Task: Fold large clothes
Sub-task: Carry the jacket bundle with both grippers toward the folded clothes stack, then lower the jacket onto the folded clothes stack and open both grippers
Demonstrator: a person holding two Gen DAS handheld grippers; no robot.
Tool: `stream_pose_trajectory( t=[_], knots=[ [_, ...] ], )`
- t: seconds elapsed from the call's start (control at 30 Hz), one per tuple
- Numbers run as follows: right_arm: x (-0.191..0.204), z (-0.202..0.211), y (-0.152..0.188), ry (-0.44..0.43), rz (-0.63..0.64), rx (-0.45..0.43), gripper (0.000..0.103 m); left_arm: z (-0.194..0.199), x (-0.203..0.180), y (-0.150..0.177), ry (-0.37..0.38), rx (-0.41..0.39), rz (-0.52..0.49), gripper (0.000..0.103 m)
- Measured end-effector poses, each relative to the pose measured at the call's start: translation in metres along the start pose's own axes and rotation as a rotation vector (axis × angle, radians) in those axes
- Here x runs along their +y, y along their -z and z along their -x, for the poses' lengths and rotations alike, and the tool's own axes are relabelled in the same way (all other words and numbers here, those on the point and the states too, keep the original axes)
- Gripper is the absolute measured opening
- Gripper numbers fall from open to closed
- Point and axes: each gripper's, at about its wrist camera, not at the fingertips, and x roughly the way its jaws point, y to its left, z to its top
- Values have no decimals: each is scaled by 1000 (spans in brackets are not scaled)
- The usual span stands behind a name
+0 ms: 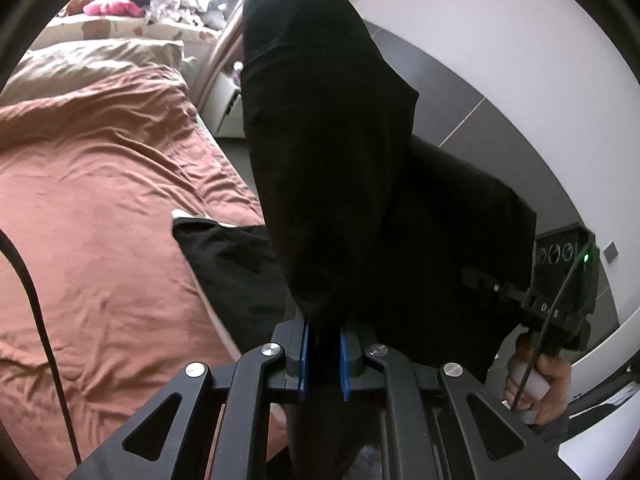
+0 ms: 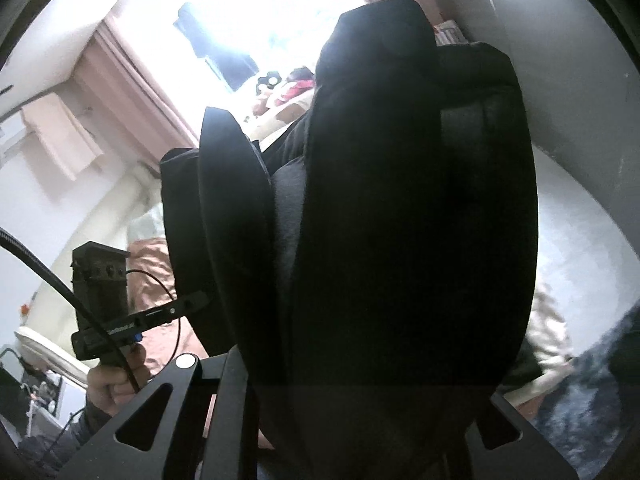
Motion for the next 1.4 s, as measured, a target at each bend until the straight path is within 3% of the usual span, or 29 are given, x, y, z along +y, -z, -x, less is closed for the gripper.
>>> stream_pose_trajectory(
  t=[0.13, 0.23, 0.5, 0.6, 0.63, 0.7, 0.73, 0.8, 0.9, 1.03, 1.17, 1.4],
  knots=[
    [21, -22, -8, 49, 7, 35, 13, -33, 13, -5, 2, 47, 39, 12],
    [12, -45, -17, 87, -4, 71, 13, -62, 28, -13, -9, 69, 56, 12],
    [-7, -156, -21, 222, -66, 227, 15, -132, 81, -20, -53, 171, 118, 12],
    [-17, -189, -23, 287, -140, 263, 24, -153, 104, -19, -70, 210, 155, 17],
    [-16, -198, -27, 306, -165, 270, 35, -159, 111, -17, -84, 217, 161, 20],
    [-21, -215, -27, 397, -183, 278, 49, -168, 120, -14, -97, 231, 153, 35],
    [-25, -220, -24, 419, -201, 285, 51, -169, 122, -13, -93, 232, 150, 41],
    [-32, -219, -28, 427, -240, 276, 51, -166, 126, -13, -108, 223, 133, 58],
    [-19, -205, -23, 454, -229, 244, 55, -156, 131, -19, -139, 186, 111, 59],
    [-43, -167, -20, 553, -227, 173, 65, -152, 132, -23, -141, 165, 108, 59],
    [-44, -152, -15, 494, -300, 132, 65, -156, 123, -18, -146, 183, 58, 59],
    [-8, -112, 30, 558, -226, 62, 65, -163, 136, -24, -149, 190, 42, 59]
  ],
)
